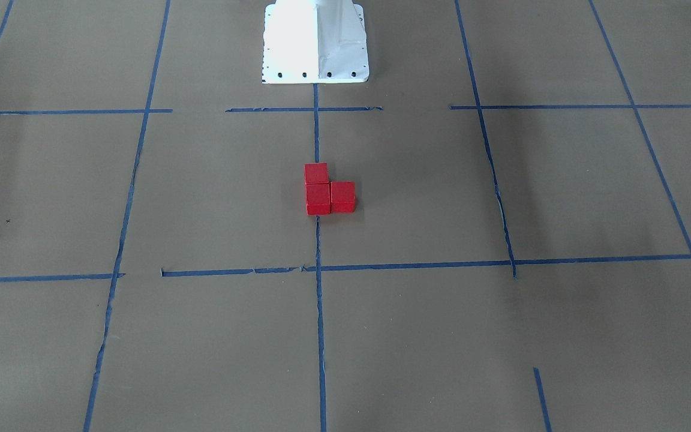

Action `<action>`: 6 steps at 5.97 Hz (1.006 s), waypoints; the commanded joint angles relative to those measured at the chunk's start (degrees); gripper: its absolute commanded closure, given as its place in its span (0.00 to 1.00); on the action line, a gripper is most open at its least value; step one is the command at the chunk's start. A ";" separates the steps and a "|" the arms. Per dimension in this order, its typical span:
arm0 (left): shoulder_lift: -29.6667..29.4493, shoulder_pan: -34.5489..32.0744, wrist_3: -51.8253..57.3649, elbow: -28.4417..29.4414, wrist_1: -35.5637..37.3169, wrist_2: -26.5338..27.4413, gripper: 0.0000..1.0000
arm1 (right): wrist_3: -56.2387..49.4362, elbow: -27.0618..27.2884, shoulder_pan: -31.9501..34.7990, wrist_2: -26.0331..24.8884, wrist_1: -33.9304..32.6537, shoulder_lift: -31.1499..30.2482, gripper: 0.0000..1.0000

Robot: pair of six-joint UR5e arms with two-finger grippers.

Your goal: Form red blocks into L shape at center

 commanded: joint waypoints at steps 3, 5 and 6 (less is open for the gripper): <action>0.26 0.35 0.22 0.64 -0.68 0.07 0.00 | 0.00 0.32 0.00 0.09 0.00 -0.03 0.00; 0.35 0.35 0.22 0.64 -0.59 0.15 0.00 | -0.09 0.24 0.00 0.35 0.00 0.06 0.00; 0.35 0.35 0.22 0.55 -0.59 0.16 0.00 | -0.09 0.24 0.00 0.35 0.00 0.06 0.00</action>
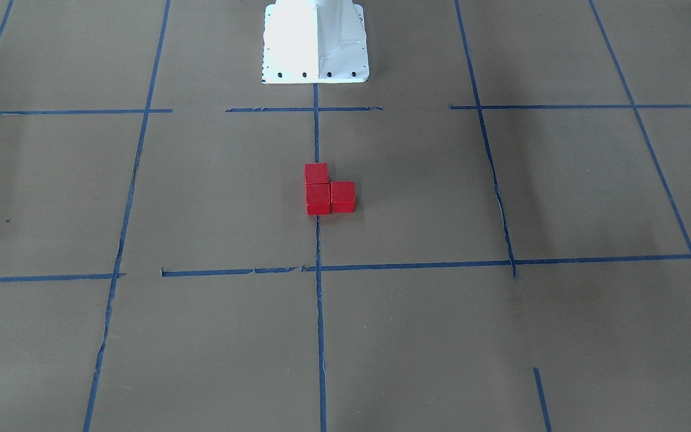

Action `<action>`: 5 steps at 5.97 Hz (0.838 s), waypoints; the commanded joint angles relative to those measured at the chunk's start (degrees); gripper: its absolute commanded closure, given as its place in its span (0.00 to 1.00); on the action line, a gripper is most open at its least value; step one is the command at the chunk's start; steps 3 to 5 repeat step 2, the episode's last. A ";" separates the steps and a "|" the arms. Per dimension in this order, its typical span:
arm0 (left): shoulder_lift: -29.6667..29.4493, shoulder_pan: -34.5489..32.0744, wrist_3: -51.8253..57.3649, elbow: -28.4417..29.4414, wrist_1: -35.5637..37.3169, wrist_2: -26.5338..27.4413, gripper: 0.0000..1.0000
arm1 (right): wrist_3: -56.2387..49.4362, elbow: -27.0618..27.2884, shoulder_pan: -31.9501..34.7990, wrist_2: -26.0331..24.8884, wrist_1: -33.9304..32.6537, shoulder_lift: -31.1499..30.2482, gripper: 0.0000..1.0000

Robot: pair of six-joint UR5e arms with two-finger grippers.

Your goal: Form red blocks into L shape at center

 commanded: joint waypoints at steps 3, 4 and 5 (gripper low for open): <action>0.10 -0.08 0.00 -0.24 0.09 0.02 0.00 | -0.02 -0.12 0.02 0.03 0.00 0.01 0.00; 0.10 -0.08 0.00 -0.24 0.09 0.02 0.00 | -0.02 -0.12 0.02 0.03 0.00 0.01 0.00; 0.10 -0.08 0.00 -0.24 0.09 0.02 0.00 | -0.02 -0.12 0.02 0.03 0.00 0.01 0.00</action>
